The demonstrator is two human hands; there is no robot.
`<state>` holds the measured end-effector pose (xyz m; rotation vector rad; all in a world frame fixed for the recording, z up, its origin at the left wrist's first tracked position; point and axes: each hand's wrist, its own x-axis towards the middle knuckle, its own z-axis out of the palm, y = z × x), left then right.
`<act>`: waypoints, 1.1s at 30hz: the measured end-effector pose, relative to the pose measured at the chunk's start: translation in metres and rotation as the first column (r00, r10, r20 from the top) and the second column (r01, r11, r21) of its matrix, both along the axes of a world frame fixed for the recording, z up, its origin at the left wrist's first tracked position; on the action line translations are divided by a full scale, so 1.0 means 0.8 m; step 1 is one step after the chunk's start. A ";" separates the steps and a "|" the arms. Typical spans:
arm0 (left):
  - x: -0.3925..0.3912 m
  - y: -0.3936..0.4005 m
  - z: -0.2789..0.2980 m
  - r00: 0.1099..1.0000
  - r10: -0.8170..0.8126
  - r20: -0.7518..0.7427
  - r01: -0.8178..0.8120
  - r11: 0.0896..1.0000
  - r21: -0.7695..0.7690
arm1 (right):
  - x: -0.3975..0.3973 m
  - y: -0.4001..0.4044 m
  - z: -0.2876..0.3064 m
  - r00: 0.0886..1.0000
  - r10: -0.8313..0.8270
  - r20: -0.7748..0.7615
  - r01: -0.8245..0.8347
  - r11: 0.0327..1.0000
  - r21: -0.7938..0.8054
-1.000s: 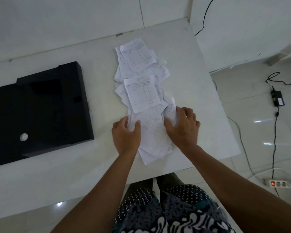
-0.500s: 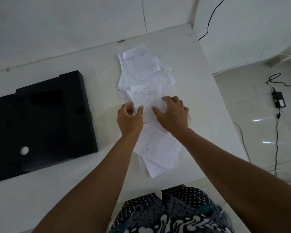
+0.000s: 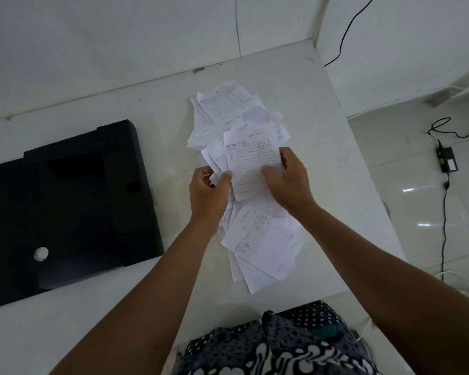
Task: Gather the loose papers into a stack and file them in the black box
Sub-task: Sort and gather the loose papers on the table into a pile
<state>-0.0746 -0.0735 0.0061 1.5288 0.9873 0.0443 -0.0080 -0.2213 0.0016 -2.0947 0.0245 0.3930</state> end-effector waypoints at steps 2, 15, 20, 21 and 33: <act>0.003 0.000 0.003 1.000 0.002 -0.009 -0.003 0.997 -0.075 | 0.000 -0.003 0.000 0.999 0.019 0.028 -0.019 1.000 -0.005; -0.044 -0.016 -0.017 0.960 -0.137 -0.244 0.241 0.848 0.472 | -0.062 -0.072 -0.034 0.970 0.171 0.171 -0.030 0.785 -0.618; -0.084 -0.035 -0.028 0.945 -0.269 -0.188 0.326 0.838 0.437 | -0.095 -0.077 -0.045 0.964 0.185 0.190 -0.041 0.811 -0.583; -0.084 -0.039 -0.027 0.947 -0.279 -0.157 0.320 0.857 0.405 | -0.099 -0.073 -0.045 0.956 0.221 0.192 -0.075 0.819 -0.569; -0.195 -0.077 -0.016 0.969 -0.089 -0.228 0.177 0.900 0.399 | -0.195 -0.111 -0.044 0.981 0.087 0.175 0.033 0.808 -0.589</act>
